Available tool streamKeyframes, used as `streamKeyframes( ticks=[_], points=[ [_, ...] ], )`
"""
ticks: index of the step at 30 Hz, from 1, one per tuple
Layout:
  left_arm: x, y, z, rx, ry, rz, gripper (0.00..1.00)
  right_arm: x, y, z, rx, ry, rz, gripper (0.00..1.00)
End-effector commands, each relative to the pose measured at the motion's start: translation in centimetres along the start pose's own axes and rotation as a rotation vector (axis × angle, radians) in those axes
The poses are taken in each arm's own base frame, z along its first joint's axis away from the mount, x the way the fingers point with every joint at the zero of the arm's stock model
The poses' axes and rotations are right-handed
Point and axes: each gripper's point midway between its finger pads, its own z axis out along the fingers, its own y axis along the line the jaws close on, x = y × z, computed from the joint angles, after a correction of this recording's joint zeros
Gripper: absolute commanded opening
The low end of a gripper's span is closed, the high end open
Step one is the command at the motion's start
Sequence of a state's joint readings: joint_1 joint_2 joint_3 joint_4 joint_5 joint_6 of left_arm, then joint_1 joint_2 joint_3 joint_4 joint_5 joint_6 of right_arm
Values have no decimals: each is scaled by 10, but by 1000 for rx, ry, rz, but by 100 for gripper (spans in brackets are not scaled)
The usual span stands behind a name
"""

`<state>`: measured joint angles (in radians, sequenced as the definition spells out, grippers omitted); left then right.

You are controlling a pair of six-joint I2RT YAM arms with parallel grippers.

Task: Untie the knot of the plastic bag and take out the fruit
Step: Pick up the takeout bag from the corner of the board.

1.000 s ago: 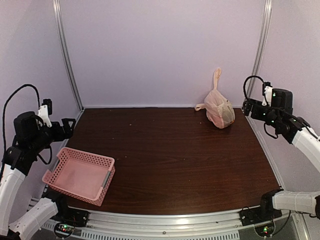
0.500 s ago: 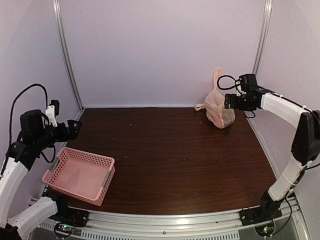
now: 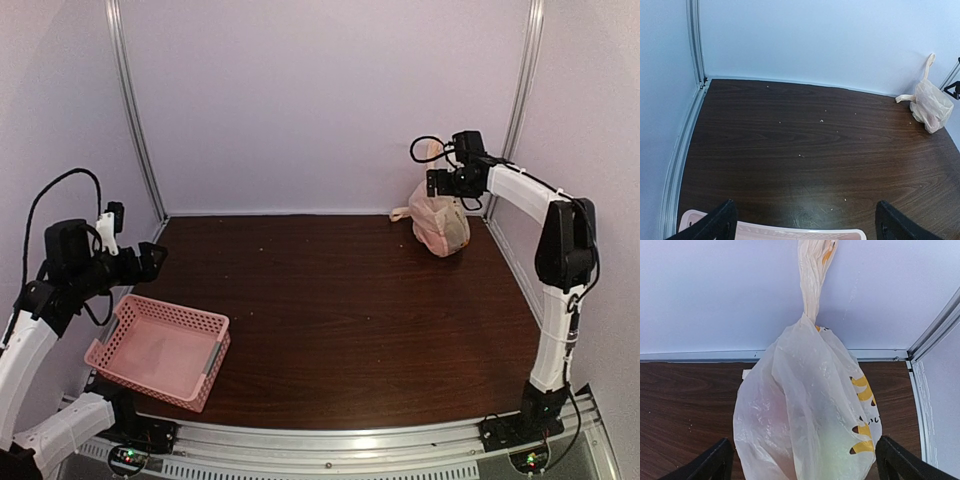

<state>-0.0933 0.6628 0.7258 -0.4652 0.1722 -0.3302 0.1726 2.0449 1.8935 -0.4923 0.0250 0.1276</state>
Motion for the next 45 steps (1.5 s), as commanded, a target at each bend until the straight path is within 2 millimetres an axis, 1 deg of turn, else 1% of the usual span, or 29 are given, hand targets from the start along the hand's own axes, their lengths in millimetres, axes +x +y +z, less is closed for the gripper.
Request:
streamKeyframes(
  ticks=[1,3,7,10,13,15,17,21,23,24,25,26,28,29,30,31,34,35,36,38,41,43,45],
  points=[
    [-4,-3,2,15,-7,18,98,-16,7,10,-10,-29,-50,100],
    [-4,-4,3,21,-2,18,98,-22,11,18,-20,-55,-58,100],
    [-2,-5,4,29,5,18,98,-29,14,39,-19,-82,-85,100],
    [-2,-5,5,30,10,17,98,-24,13,58,6,-76,-93,100],
    [-1,-4,6,27,13,17,98,-14,14,77,12,-56,-90,100],
    [0,-4,6,26,14,16,98,-4,15,91,8,-33,-89,100],
    [-1,-4,6,25,13,16,98,3,14,99,17,-19,-85,100],
    [0,-3,7,20,14,16,98,25,8,118,49,25,-88,100],
    [0,-2,8,16,17,16,98,33,6,123,58,39,-90,100],
    [0,-1,8,12,17,14,98,36,6,126,58,44,-90,98],
    [0,-1,8,10,17,15,98,38,6,127,56,50,-91,91],
    [1,-1,8,9,19,14,98,38,7,127,51,51,-93,85],
    [2,-1,10,10,25,13,98,36,9,125,40,47,-94,67],
    [2,-1,10,10,27,13,98,33,9,122,36,41,-93,57],
    [2,-1,10,9,27,13,98,30,10,120,33,36,-91,44],
    [2,0,10,9,27,13,98,27,10,117,31,30,-86,35],
    [2,0,10,5,27,13,98,17,14,105,4,10,-76,11],
    [2,0,10,6,25,13,98,13,15,100,-5,0,-71,5],
    [2,0,10,5,24,14,98,8,16,95,-14,-15,-65,0],
    [2,0,10,5,24,15,98,-3,21,83,-46,-54,-58,0],
    [2,-1,9,11,24,16,98,-22,33,59,-124,-122,-51,0],
    [1,-3,9,24,20,19,98,-34,41,40,-179,-173,-51,0],
    [0,-8,9,54,14,24,98,-48,50,16,-242,-235,-50,0]
  ],
)
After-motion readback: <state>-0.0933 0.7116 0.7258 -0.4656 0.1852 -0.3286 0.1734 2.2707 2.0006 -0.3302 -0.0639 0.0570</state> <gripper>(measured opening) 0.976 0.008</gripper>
